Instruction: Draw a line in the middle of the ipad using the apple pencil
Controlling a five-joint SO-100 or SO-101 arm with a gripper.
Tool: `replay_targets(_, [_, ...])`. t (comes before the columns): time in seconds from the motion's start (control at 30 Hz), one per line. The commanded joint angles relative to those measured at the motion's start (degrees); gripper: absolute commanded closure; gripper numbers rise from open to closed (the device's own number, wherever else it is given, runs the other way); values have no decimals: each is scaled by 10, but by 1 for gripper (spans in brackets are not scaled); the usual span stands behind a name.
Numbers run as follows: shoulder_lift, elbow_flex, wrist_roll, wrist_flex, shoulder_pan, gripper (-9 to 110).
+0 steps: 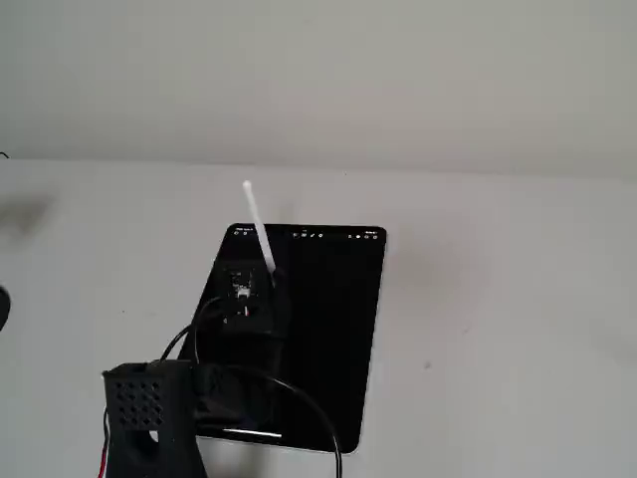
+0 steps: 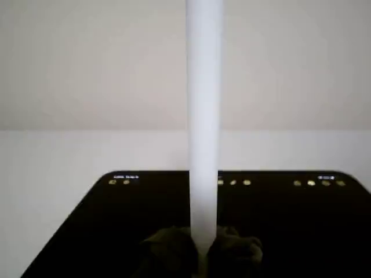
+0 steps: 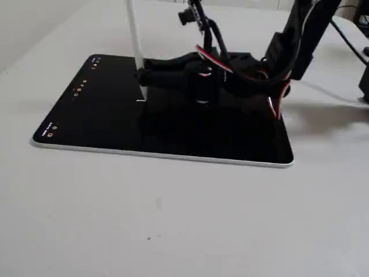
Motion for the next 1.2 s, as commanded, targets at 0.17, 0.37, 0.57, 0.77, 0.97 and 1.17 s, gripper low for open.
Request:
replay_targets(0.17, [55, 117, 3, -46, -17, 102])
replay_targets(0.37, [57, 179, 3, -96, -20, 102])
replay_targets(0.57, [54, 243, 4, -153, -25, 102])
replay_targets(0.77, [19, 294, 2, -232, -34, 102])
replay_targets(0.97, [21, 328, 8, -247, -27, 102])
replay_targets(1.17, [19, 329, 8, -250, -25, 102])
